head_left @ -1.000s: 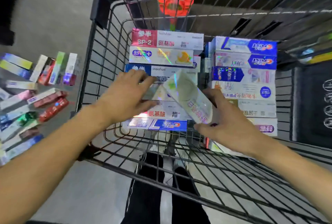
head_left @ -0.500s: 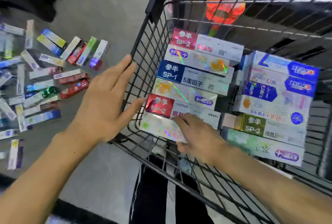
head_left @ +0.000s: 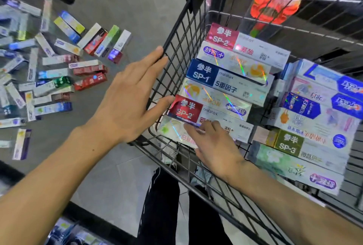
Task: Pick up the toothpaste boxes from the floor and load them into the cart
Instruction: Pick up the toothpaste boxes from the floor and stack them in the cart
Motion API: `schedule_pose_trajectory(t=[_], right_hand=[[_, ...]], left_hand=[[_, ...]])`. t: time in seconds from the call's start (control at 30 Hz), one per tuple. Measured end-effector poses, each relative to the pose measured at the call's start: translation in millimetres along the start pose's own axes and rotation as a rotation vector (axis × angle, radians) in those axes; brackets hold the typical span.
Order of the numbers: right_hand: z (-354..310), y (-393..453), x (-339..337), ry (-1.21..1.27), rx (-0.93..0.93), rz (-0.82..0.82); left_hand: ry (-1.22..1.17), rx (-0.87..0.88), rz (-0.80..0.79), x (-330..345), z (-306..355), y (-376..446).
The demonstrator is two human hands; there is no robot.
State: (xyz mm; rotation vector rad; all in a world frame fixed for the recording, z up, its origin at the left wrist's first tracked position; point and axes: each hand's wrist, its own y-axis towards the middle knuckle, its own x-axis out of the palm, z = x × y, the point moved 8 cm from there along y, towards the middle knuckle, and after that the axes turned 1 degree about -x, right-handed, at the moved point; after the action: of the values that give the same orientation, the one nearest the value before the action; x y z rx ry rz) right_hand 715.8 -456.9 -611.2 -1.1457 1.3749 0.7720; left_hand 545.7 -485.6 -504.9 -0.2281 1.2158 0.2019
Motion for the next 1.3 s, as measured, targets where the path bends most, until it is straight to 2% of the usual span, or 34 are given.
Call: schedule_pose_trajectory(t=[0.17,0.23,0.47,0.63,0.73,0.87,1.0,1.13,1.3], right_hand=[[7.2,-5.6,26.1,0.110,0.055,-0.184],[11.9,-10.3,27.7,0.120,0.068,-0.193],[35.2,-20.5,-9.8,0.136,0.106,-0.052],[51.0,-22.2,-88.5,0.198,0.168,0.071],[57.6,-8.5,-161.3,0.177,0.196,0.154],[42.4,27.1,-267.6,0.141,0.117,0.309],[-0.9,70.4,-348.3,0.065,0.010,0.326],[-51.8,117.2,-396.6,0.006,-0.078,0.332],[-129.3,185.5,-425.1,-0.047,-0.169,0.350]], left_hand=[[-0.008,-0.001,-0.008,0.9,-0.1,0.6],[-0.002,0.001,-0.005,0.9,0.1,0.3],[-0.003,0.007,0.000,1.0,1.4,0.9],[0.159,0.002,-0.085,-7.6,7.4,-1.0],[0.230,-0.035,-0.117,-47.9,8.7,1.2],[0.275,-0.134,-0.013,-139.6,2.6,-7.5],[0.318,-0.257,0.033,-218.3,-22.1,-30.3],[0.296,-0.380,0.127,-276.8,-73.9,-60.0],[0.283,-0.505,0.208,-324.9,-158.3,-101.6]])
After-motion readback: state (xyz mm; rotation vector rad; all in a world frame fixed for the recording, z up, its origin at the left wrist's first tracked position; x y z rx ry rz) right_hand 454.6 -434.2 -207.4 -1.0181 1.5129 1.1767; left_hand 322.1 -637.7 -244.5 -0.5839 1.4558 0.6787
